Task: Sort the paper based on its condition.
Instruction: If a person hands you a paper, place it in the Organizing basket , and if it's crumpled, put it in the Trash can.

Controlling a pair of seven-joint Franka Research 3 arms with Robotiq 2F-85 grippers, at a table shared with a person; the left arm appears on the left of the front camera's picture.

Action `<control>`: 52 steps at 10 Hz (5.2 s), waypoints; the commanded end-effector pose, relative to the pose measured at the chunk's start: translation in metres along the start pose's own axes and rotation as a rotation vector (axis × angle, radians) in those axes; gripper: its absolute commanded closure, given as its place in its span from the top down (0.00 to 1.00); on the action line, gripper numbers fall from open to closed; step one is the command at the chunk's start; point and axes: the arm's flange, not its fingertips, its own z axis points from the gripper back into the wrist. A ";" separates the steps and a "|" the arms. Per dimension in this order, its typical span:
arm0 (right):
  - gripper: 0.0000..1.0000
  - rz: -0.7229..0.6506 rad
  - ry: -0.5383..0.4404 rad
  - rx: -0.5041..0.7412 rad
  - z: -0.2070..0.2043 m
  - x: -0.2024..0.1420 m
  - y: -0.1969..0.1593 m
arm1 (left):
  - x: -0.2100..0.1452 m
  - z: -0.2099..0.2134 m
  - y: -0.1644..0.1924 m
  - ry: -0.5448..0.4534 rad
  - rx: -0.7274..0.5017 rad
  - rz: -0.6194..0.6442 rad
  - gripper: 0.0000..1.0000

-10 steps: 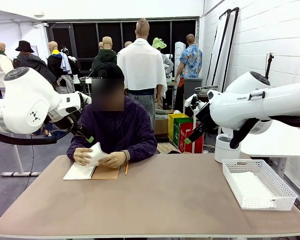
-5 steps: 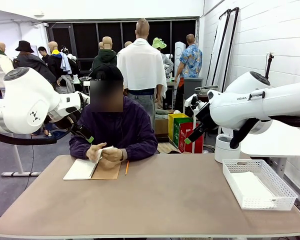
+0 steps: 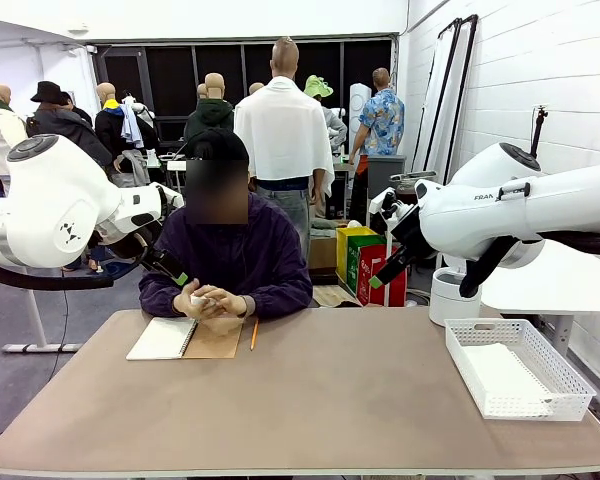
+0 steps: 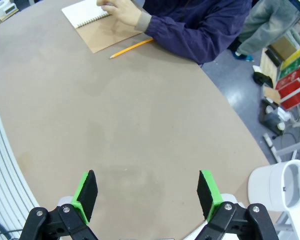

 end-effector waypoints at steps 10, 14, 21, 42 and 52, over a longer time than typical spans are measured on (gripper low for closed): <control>1.00 0.002 -0.004 -0.007 -0.001 -0.001 0.000 | 0.001 0.000 0.001 -0.005 -0.001 0.002 1.00; 1.00 0.002 -0.004 -0.007 -0.001 -0.001 0.000 | 0.001 0.000 0.001 -0.005 -0.001 0.002 1.00; 1.00 0.002 -0.004 -0.007 -0.001 -0.001 0.000 | 0.001 0.000 0.001 -0.005 -0.001 0.002 1.00; 1.00 0.002 -0.004 -0.007 -0.001 -0.001 0.000 | 0.001 0.000 0.001 -0.005 -0.001 0.002 1.00; 1.00 0.133 0.267 0.085 -0.129 0.046 0.003 | 0.001 0.000 0.001 -0.005 -0.001 0.002 1.00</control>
